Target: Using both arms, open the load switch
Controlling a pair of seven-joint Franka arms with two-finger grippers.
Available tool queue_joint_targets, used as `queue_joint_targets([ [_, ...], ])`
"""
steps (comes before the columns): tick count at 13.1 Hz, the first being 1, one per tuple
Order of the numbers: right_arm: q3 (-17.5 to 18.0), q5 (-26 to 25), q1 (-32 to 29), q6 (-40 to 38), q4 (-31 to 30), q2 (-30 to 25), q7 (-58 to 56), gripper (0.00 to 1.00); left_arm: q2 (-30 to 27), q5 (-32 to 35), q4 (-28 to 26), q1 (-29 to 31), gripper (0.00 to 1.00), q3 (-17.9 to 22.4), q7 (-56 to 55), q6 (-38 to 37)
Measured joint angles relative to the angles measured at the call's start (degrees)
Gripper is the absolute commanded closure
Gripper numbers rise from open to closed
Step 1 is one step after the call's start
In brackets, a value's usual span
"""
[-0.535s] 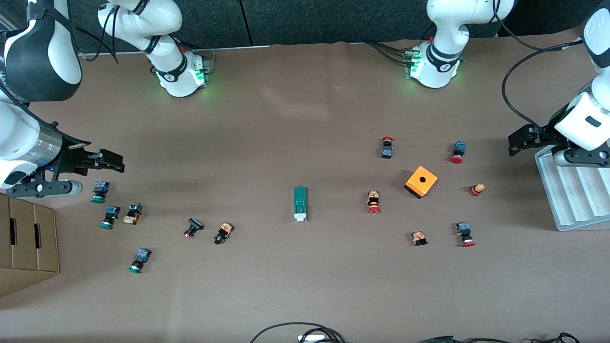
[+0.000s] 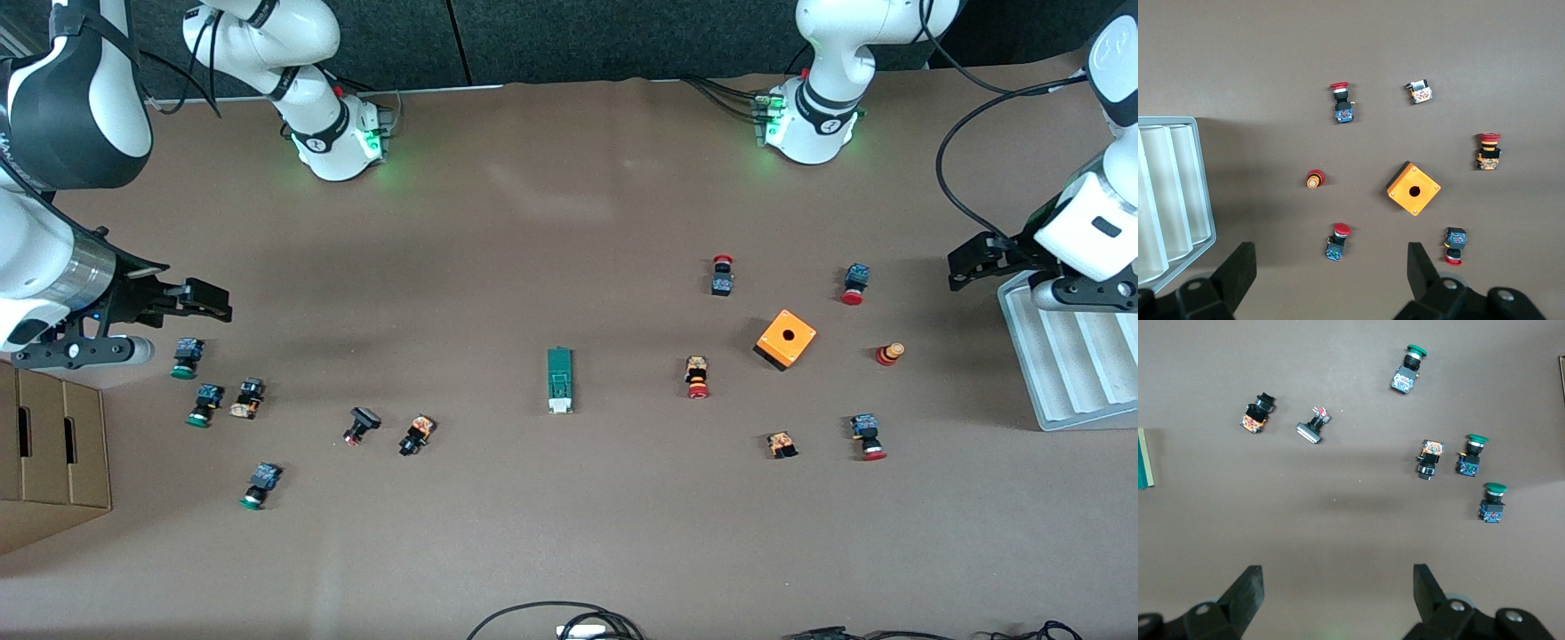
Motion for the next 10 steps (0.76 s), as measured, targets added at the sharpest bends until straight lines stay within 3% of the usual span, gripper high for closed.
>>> queue_joint_targets([
  [10,-0.74,-0.01,-2.9,0.64,0.16,1.4,-0.25,0.0,0.0,0.0,0.0,-0.02,0.0,0.0,0.0,-0.02],
])
